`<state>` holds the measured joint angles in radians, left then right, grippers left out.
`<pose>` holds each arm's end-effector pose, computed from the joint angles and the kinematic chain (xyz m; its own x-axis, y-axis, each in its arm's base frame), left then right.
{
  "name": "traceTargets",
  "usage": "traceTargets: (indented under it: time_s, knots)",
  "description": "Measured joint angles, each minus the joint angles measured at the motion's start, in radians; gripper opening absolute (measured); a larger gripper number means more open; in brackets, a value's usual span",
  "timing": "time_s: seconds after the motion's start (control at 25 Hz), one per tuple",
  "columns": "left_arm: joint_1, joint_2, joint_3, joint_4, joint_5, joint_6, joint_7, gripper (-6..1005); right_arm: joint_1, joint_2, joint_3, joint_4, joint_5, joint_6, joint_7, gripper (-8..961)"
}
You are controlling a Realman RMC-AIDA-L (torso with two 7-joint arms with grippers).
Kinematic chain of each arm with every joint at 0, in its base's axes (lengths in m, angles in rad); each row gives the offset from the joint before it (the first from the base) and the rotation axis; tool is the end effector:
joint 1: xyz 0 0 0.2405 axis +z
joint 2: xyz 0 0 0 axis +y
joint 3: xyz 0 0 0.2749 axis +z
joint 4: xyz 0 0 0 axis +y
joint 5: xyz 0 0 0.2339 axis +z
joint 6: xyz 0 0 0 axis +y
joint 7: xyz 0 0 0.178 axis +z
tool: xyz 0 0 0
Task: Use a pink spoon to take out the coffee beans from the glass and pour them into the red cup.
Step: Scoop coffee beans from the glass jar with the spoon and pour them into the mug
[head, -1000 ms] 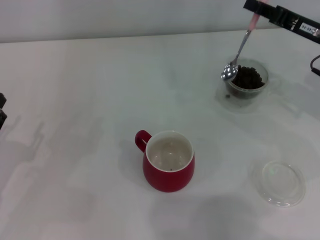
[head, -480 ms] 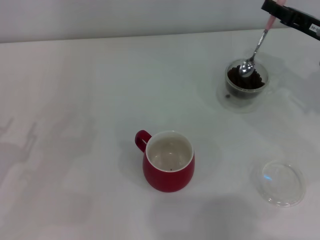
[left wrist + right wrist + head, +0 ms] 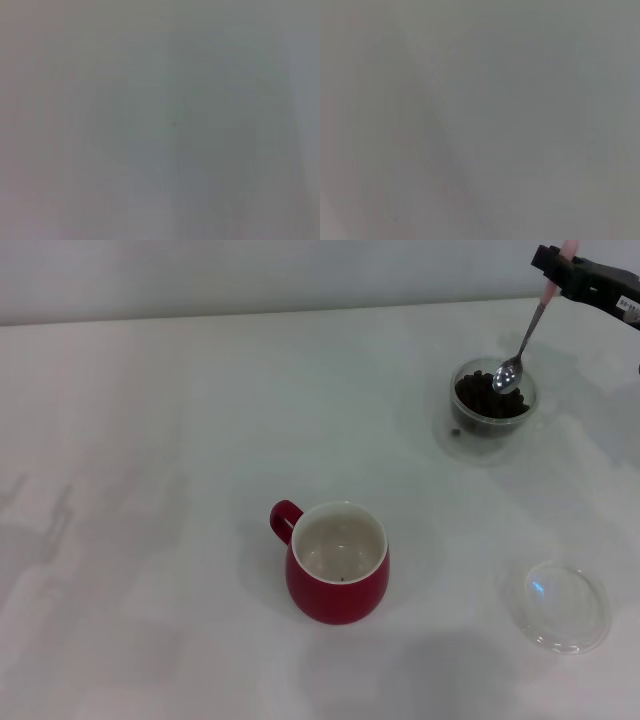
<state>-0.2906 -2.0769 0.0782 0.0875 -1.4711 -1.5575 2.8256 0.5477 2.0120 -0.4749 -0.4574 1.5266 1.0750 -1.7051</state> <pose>-0.3732 0.2961 -0.0171 0.7313 -0.1552 0.6641 0.5883 -0.3492 -0.7294 0.3483 0.4474 0.0432 0.4140 -0.3059 -0.8573 -0.8890 -0.3382 -0.3086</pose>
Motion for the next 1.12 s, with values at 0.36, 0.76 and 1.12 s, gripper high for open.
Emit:
traceTargets:
  time_s: [0.36, 0.76, 1.12]
  knots:
    - [-0.005, 0.0, -0.001, 0.009, -0.008, 0.017, 0.0, 580, -0.001, 0.001, -0.004, 0.054, 0.057, 0.002, -0.12, 160]
    - [-0.013, -0.001, -0.002, 0.023, -0.046, 0.049, 0.0, 579, 0.008, 0.002, 0.002, 0.115, 0.074, -0.001, -0.187, 161]
    - [-0.014, -0.002, -0.002, 0.022, -0.058, 0.051, 0.0, 580, -0.001, 0.002, 0.007, 0.146, 0.099, -0.002, -0.197, 162]
